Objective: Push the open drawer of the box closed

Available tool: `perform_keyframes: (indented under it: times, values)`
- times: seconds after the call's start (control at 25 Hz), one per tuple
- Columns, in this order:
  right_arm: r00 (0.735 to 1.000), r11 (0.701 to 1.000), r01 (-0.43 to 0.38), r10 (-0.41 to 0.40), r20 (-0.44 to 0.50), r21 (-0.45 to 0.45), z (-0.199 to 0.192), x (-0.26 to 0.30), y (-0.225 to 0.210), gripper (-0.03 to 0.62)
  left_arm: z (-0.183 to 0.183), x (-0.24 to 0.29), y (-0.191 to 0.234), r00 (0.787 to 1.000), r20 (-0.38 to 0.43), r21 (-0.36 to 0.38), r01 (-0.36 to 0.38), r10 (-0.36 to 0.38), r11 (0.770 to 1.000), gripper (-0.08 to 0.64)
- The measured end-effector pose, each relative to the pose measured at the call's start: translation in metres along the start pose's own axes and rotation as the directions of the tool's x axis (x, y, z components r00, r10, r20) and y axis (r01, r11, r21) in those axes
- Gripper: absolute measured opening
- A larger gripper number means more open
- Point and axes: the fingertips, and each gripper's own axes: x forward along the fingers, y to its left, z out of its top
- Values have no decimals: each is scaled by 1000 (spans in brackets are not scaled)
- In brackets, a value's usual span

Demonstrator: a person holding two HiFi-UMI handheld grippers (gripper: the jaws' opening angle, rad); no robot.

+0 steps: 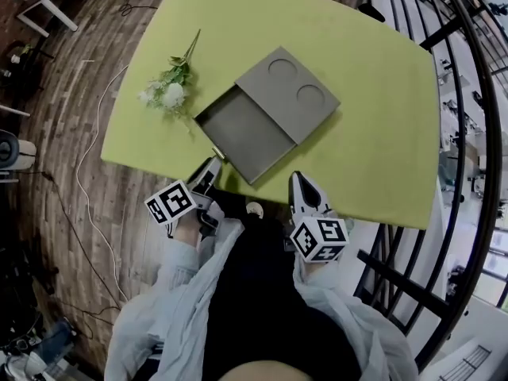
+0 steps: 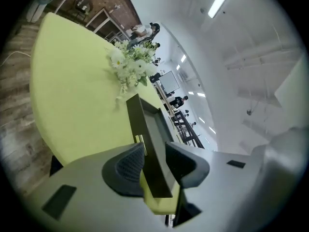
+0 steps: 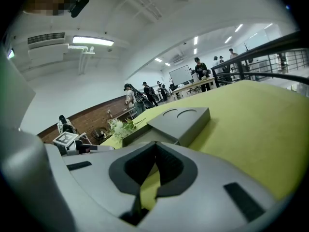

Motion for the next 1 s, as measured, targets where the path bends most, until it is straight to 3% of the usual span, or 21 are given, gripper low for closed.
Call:
perform_keyframes:
  times: [0.4,0.68,1.0]
  values:
    - [1000,1000,-3,3,-2,24,-1,10,0,6,3,15,24,993,-73,-133,-99,90,986,135]
    - [1000,999,12,-12,-2,38,-4,11,-4,7,-5,21,37,989,-98,-262,-135,112,956,135]
    - [1000,999,22,-22,-7,40,-6,10,-9,7,-5,24,37,994,-91,-339,-93,65,936,127]
